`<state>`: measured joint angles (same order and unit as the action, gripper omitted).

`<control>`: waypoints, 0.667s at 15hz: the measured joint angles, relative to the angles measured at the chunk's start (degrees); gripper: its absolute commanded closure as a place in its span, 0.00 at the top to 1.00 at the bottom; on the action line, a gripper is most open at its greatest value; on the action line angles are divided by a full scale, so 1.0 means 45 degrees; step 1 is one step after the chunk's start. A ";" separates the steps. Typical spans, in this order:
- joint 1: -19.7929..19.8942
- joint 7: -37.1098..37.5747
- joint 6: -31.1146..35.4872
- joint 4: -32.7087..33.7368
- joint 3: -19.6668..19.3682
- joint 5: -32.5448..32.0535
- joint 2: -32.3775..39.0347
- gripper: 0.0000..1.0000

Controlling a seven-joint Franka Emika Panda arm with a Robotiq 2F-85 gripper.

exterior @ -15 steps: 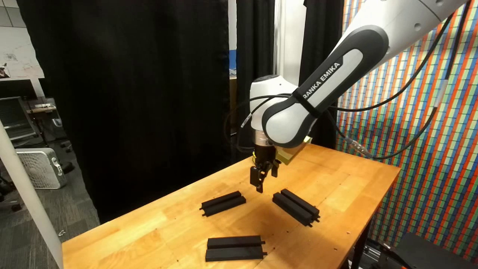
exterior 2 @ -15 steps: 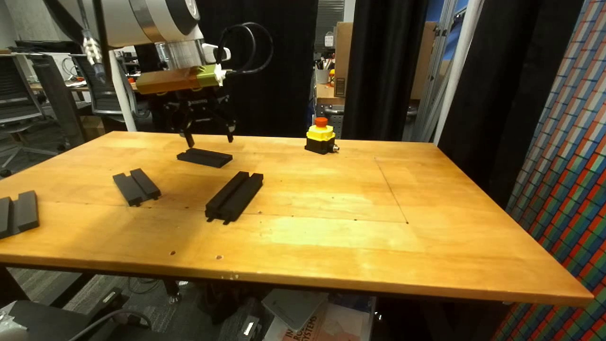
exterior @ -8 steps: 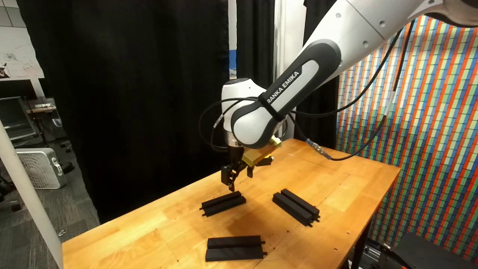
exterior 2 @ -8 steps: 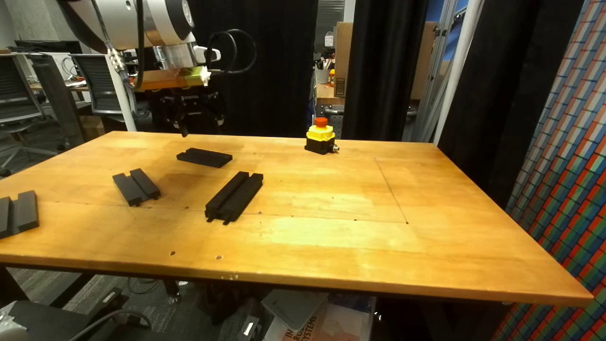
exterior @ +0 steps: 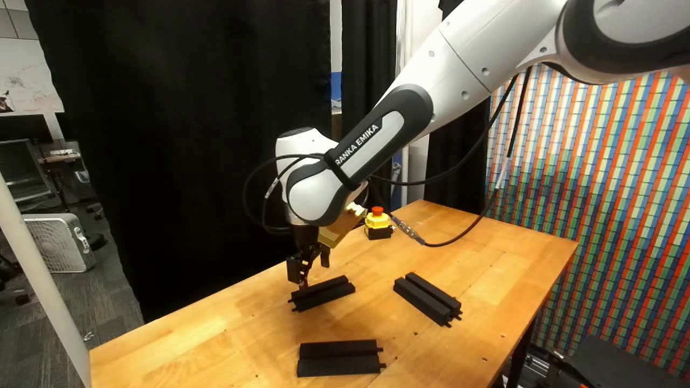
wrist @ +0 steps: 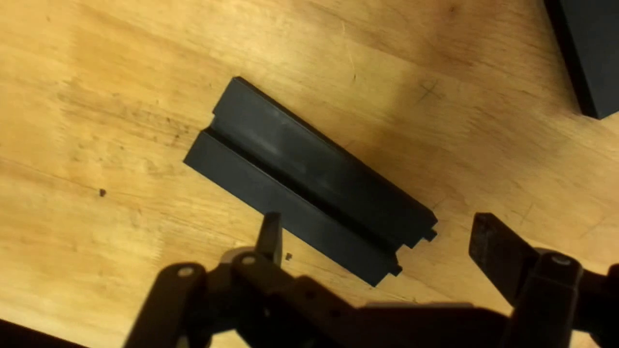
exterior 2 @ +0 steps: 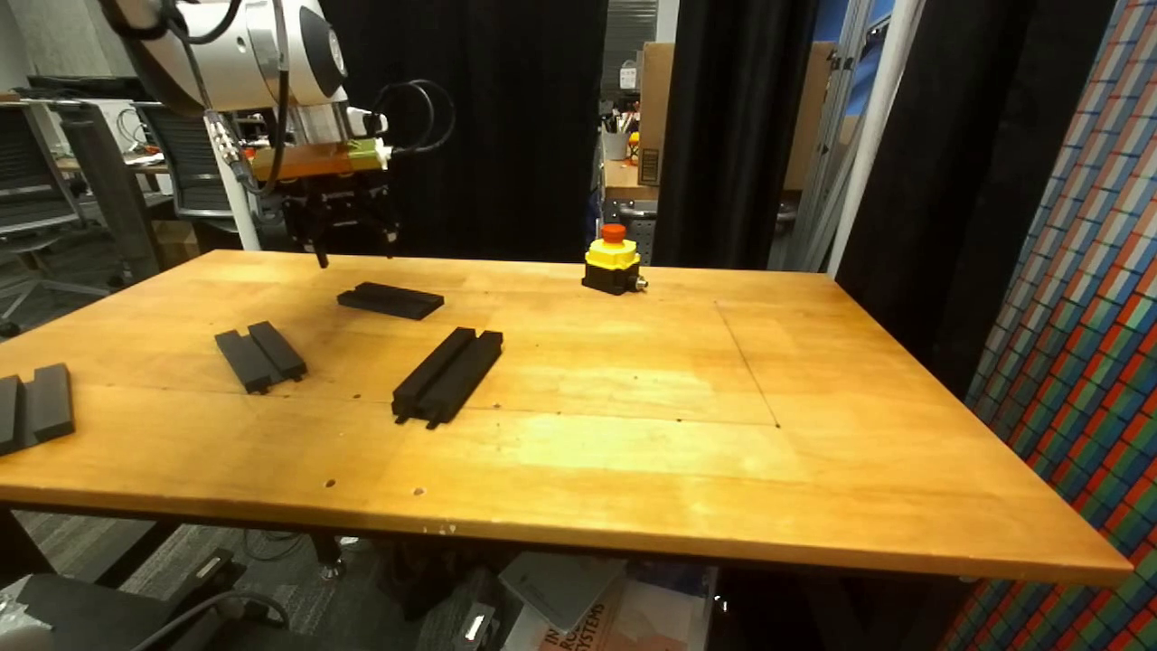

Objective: Pile up all the black objects on the table

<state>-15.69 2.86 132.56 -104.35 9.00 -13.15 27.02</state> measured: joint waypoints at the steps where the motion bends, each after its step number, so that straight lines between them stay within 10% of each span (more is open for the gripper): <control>1: -0.0015 -0.0657 -0.0133 0.0245 0.0020 -0.0040 0.0182 1.00; 10: 0.0755 -0.6928 0.0031 0.1103 0.0013 -0.1061 0.1123 1.00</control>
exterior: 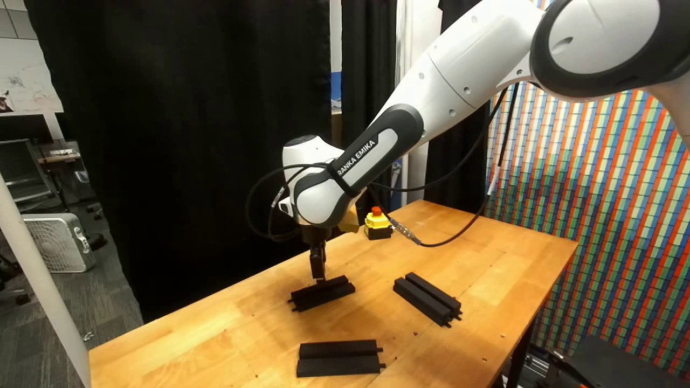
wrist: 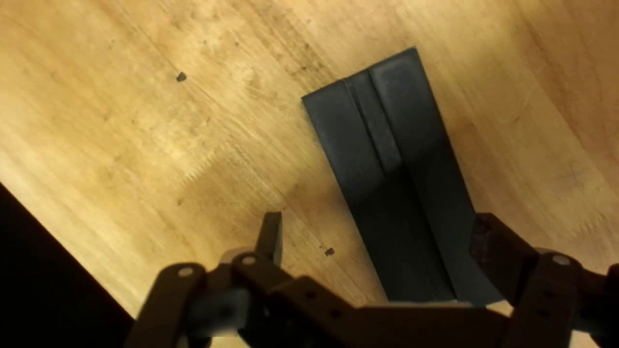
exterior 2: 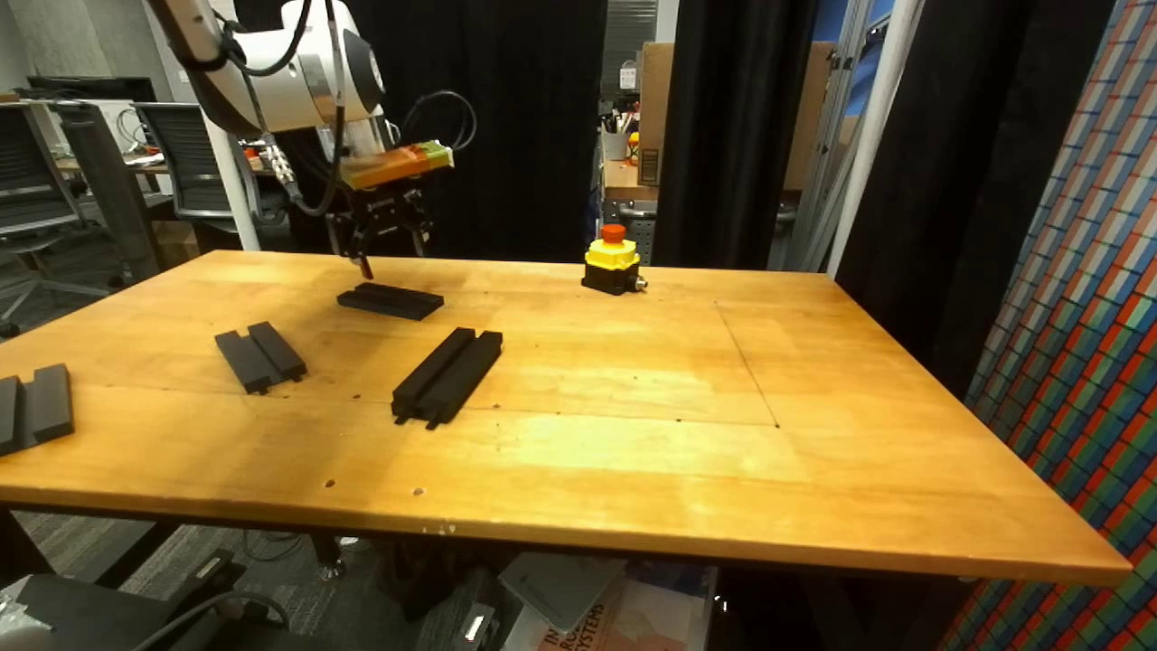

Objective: Pile up all the black objects on the table

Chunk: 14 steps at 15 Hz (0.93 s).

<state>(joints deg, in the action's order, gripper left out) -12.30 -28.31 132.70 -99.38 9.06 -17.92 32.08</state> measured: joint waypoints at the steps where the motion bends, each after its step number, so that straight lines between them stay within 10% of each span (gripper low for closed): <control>1: 0.0123 -0.0685 0.0208 0.0001 0.0025 -0.0058 0.0099 1.00; 14: 0.0719 -0.4182 0.1322 0.0008 0.0532 -0.0189 0.0742 1.00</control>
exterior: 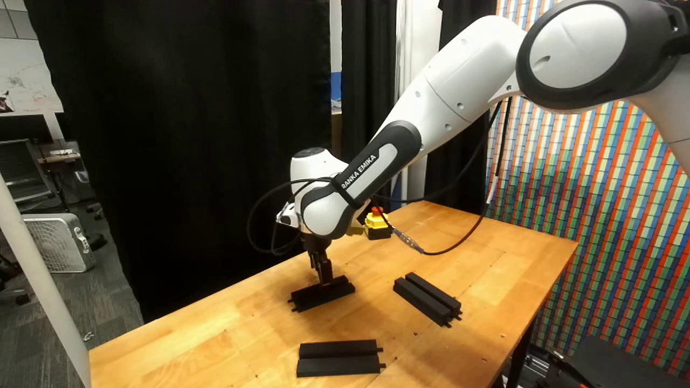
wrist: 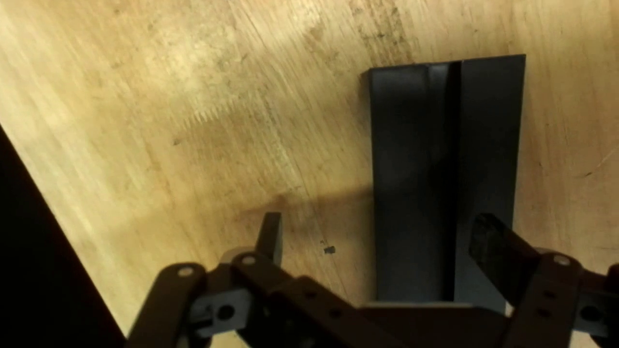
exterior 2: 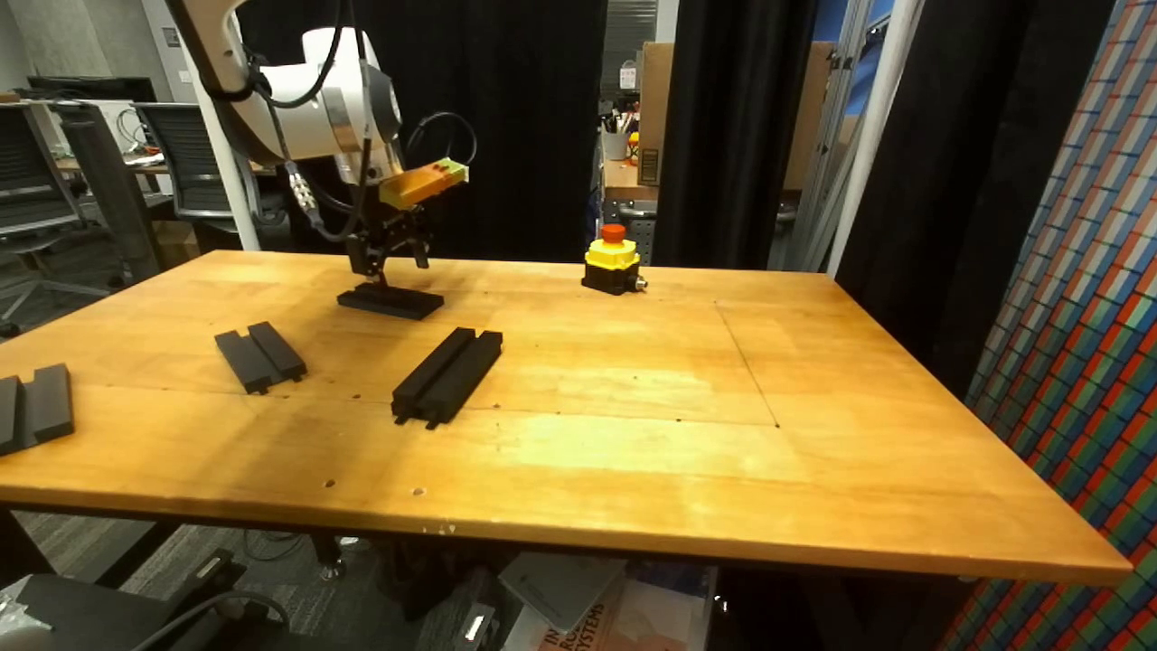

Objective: Pile up all the black objects on the table

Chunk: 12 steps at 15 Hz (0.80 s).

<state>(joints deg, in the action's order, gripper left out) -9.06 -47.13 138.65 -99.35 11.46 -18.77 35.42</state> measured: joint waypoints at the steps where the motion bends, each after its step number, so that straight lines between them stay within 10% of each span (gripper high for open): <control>1: -0.0011 0.0000 -0.0017 -0.0003 0.0027 0.0000 0.0000 1.00; 12: -0.0080 0.0008 -0.0460 -0.0100 0.0111 0.0073 0.0000 1.00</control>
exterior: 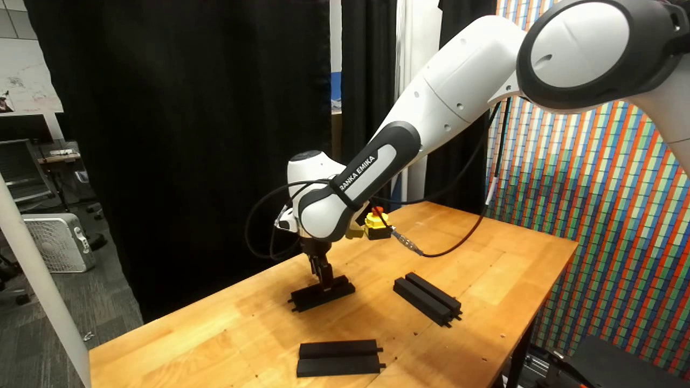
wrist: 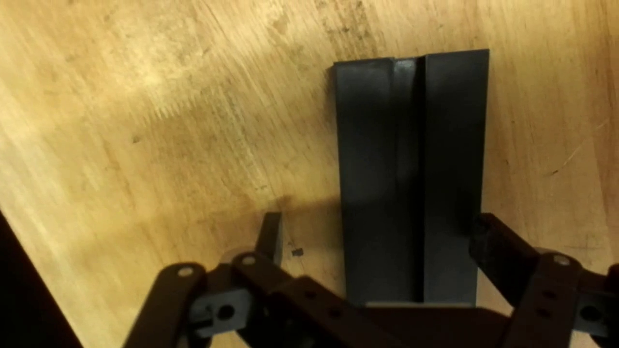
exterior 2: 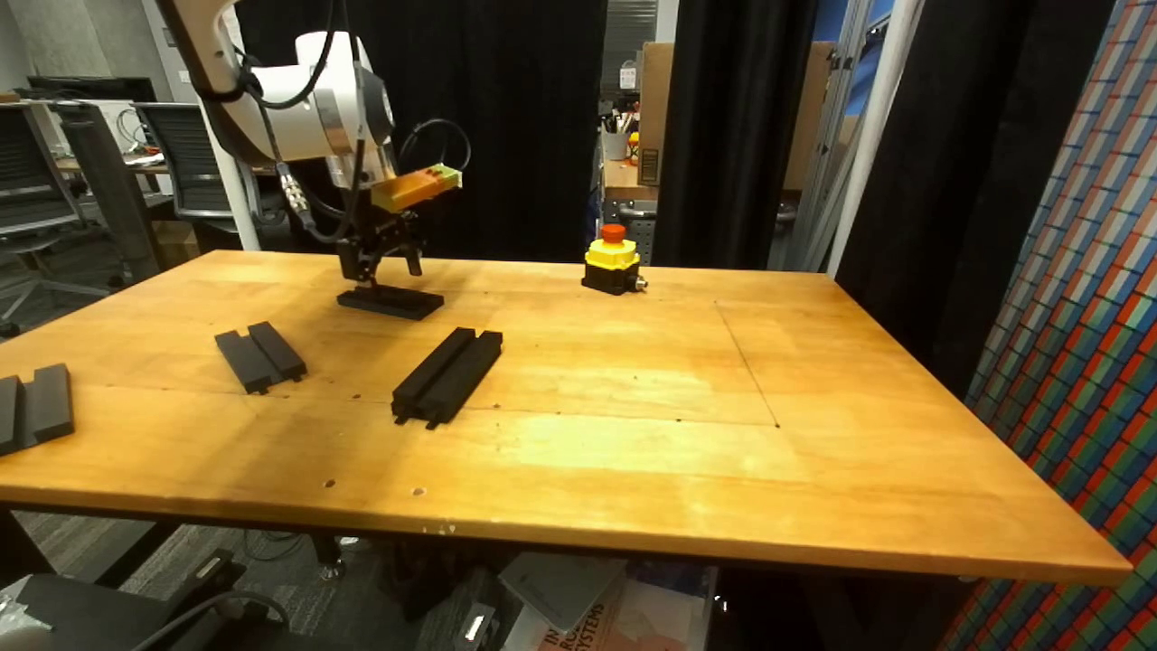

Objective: Pile up all the black objects on the table

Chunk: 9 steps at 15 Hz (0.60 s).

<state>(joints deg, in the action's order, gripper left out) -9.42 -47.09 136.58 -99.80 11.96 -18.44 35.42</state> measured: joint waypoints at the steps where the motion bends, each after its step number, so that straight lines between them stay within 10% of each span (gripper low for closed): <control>1: 0.0002 0.0000 -0.0014 -0.0033 0.0000 0.0031 0.0000 1.00; 9: 0.0132 -0.0001 0.0089 -0.0372 0.0000 0.0416 0.0020 1.00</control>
<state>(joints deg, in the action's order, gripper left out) -8.83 -47.10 136.98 -101.47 11.96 -16.57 35.51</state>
